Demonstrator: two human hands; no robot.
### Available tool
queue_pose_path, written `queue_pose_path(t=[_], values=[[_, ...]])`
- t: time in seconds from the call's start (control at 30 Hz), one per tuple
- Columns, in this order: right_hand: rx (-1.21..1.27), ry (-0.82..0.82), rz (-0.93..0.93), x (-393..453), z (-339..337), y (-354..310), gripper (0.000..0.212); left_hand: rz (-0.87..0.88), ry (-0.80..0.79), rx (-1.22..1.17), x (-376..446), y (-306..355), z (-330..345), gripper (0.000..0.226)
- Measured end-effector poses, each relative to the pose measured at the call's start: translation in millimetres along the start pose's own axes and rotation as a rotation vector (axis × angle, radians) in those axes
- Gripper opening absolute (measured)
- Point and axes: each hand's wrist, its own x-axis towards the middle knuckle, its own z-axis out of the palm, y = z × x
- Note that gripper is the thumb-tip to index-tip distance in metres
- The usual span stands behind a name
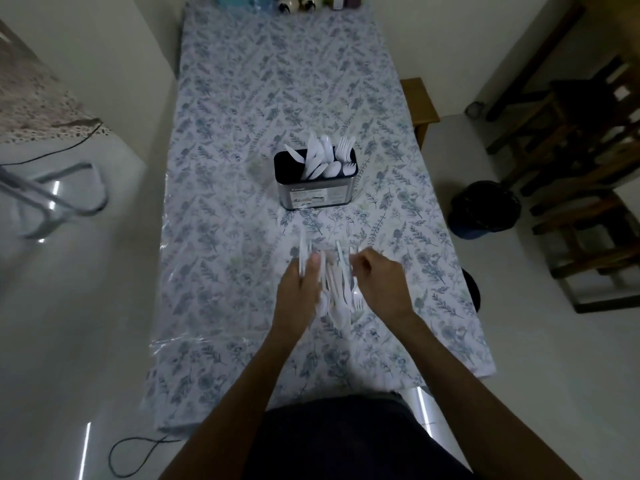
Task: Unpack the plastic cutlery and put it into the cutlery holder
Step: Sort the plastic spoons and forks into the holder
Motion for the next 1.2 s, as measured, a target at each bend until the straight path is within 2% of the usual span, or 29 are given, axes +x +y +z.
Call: queue_pose_path(t=[0.1, 0.17, 0.3, 0.5, 0.6, 0.7, 0.73, 0.8, 0.83, 0.93, 1.0, 1.07, 1.1, 1.2], values=[[-0.251, -0.203, 0.118, -1.8, 46.4, 32.2, 0.027, -0.05, -0.003, 0.0, -3.9, -18.8, -27.8, 0.034], [-0.34, -0.253, 0.178, -4.8, 58.8, 40.9, 0.028, -0.113, 0.034, -0.004, -5.5, -29.1, -43.5, 0.031], [-0.434, -0.244, 0.2, -3.4, 63.7, 47.6, 0.032, -0.156, 0.105, -0.037, -5.8, -31.4, -61.0, 0.03], [-0.491, -0.224, 0.213, -7.0, 70.4, 51.4, 0.029, -0.168, 0.027, -0.049, -1.2, -27.7, -60.1, 0.027], [-0.397, -0.211, 0.326, -9.2, 72.8, 49.4, 0.022, -0.12, -0.011, -0.07, 0.4, -24.3, -58.1, 0.04], [-0.25, -0.121, 0.412, -12.4, 62.2, 42.1, 0.019, -0.056, -0.044, -0.031, 6.4, -17.8, -56.0, 0.046], [-0.299, -0.06, 0.361, -14.6, 55.2, 39.6, 0.018, -0.026, -0.049, 0.003, 8.9, -15.8, -53.7, 0.048], [-0.48, 0.092, 0.14, -21.9, 35.5, 34.8, 0.013, 0.058, -0.031, 0.088, 12.0, -11.4, -48.6, 0.047], [-0.484, 0.127, 0.035, -25.3, 23.0, 29.8, 0.012, 0.136, -0.003, 0.156, 12.5, -8.1, -46.2, 0.044], [-0.231, -0.033, -0.156, -29.2, -13.4, 11.9, 0.01, 0.401, -0.025, 0.321, 12.0, -0.9, -35.9, 0.032], [-0.021, -0.143, -0.228, -30.0, -26.8, -3.2, 0.005, 0.459, -0.118, 0.367, 10.9, -2.3, -28.5, 0.04], [0.146, -0.187, -0.221, -29.7, -28.0, -15.3, 0.001, 0.367, -0.177, 0.373, 4.3, -7.8, -22.4, 0.047], [0.208, -0.193, -0.187, -29.1, -24.9, -19.9, 0.002, 0.276, -0.192, 0.297, -0.1, -10.9, -20.6, 0.043], [0.359, -0.158, 0.026, -24.1, -3.0, -12.6, 0.018, 0.023, -0.066, 0.089, -10.2, -22.1, -25.2, 0.037]])
